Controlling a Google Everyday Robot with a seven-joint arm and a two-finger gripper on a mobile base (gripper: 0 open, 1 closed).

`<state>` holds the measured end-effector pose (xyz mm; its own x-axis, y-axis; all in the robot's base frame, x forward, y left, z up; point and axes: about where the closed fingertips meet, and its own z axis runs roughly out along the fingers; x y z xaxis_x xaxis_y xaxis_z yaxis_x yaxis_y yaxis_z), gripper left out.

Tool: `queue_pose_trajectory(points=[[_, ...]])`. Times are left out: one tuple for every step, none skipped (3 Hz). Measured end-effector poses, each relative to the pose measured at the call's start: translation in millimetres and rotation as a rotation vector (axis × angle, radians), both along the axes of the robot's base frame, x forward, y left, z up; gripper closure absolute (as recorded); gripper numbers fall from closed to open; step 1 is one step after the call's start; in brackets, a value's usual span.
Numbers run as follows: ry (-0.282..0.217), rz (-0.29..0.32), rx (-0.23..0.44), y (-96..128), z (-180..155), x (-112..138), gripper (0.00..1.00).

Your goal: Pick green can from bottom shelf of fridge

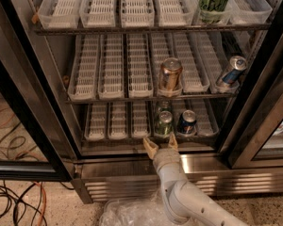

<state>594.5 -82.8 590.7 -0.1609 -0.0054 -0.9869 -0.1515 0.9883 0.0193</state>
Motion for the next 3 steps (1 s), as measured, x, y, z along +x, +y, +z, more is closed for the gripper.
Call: queue_pose_trajectory(points=[[-0.004, -0.004, -0.004, 0, 0, 4, 0.26], [-0.014, -0.025, -0.003, -6, 4, 12, 0.23], [-0.032, -0.061, -0.006, -16, 9, 31, 0.24]])
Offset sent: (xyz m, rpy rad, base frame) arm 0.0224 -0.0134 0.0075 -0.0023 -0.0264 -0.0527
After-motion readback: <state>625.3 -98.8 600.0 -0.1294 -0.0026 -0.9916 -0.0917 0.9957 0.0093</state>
